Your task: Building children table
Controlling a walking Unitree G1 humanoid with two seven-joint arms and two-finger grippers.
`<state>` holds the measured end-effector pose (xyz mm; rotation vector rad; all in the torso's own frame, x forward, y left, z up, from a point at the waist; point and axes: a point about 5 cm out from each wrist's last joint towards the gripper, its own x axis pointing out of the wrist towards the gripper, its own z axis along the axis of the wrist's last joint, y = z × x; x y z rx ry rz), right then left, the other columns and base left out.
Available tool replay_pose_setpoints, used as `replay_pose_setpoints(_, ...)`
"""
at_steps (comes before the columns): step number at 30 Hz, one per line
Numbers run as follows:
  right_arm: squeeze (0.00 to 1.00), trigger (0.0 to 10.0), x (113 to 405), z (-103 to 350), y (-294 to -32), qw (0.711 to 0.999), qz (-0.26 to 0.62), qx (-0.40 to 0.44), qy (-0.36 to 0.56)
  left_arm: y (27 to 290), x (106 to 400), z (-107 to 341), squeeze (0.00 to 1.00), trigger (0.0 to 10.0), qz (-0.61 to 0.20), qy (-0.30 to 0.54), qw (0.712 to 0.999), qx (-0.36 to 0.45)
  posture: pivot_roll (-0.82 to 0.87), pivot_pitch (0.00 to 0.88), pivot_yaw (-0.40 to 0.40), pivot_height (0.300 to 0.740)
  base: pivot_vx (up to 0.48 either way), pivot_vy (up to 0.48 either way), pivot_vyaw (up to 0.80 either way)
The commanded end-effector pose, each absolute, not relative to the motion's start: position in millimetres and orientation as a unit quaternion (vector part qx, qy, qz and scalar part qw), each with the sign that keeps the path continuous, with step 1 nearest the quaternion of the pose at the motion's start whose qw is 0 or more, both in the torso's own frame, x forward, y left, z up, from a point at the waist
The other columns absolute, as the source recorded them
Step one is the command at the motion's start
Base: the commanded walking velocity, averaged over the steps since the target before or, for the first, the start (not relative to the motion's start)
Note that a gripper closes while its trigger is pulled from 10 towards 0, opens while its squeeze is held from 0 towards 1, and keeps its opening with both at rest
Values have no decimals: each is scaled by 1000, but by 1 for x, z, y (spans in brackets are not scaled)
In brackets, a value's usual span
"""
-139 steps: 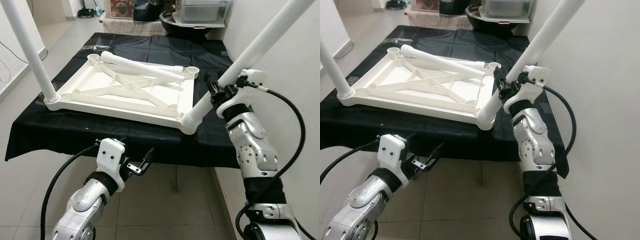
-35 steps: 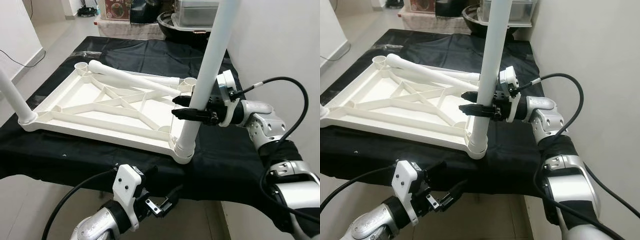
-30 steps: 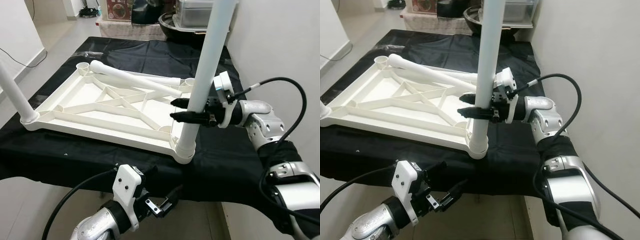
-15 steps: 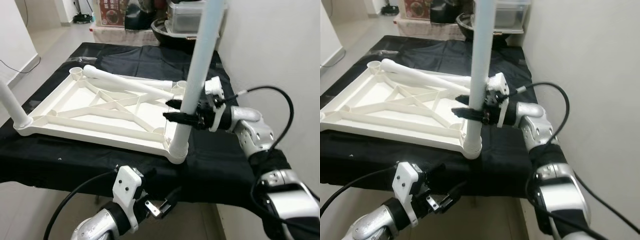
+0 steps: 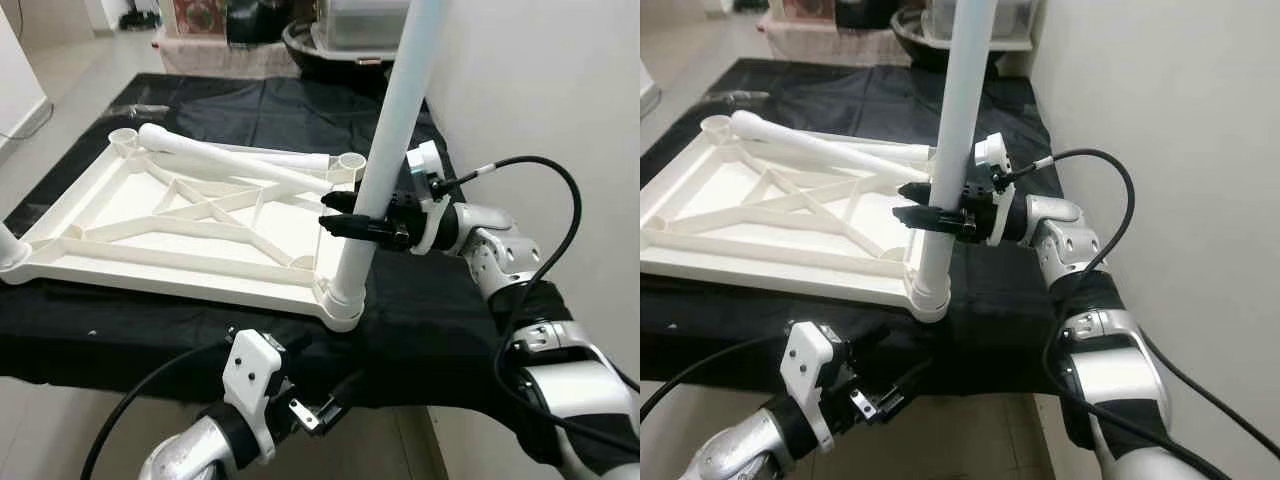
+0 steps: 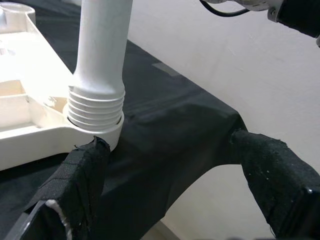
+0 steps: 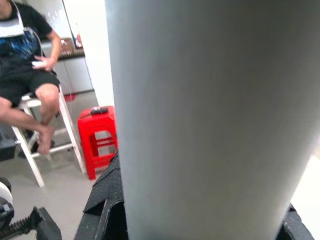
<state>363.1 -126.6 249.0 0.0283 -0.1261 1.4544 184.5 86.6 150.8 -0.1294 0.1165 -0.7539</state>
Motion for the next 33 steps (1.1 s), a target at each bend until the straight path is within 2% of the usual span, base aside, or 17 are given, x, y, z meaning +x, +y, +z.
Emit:
replay_pose_setpoints(1, 0, 10000, 360, 223, -117, 731, 681, 33, -8, 84, 180, 150, 0, 10000, -375, 66, 922, -65, 125, 234, -53, 740, 0, 0, 0)
replay_pose_setpoints(7, 0, 10000, 359, 223, -111, 712, 702, 9, -6, 85, 178, 151, 0, 10000, -376, 68, 922, -65, 133, 245, -58, 740, 0, 0, 0)
replay_pose_setpoints(10, 0, 10000, 358, 213, -109, 704, 709, -38, 15, 86, 178, 151, 0, 10000, -373, 68, 923, -64, 133, 245, -56, 740, 0, 0, 0)
replay_pose_setpoints(17, 0, 10000, 358, 208, -112, 708, 702, -70, 28, 85, 179, 151, 0, 10000, -374, 68, 923, -63, 121, 228, -52, 740, 0, 0, 0)
replay_pose_setpoints(22, 0, 10000, 360, 212, -116, 721, 687, -90, 15, 84, 183, 150, 0, 10000, -377, 64, 922, -60, 118, 212, -54, 740, 0, 0, 0)
replay_pose_setpoints(33, 0, 10000, 354, 203, -116, 717, 687, -117, 22, 83, 187, 151, 0, 10000, -378, 57, 922, -56, 112, 174, -53, 740, 0, 0, 0)
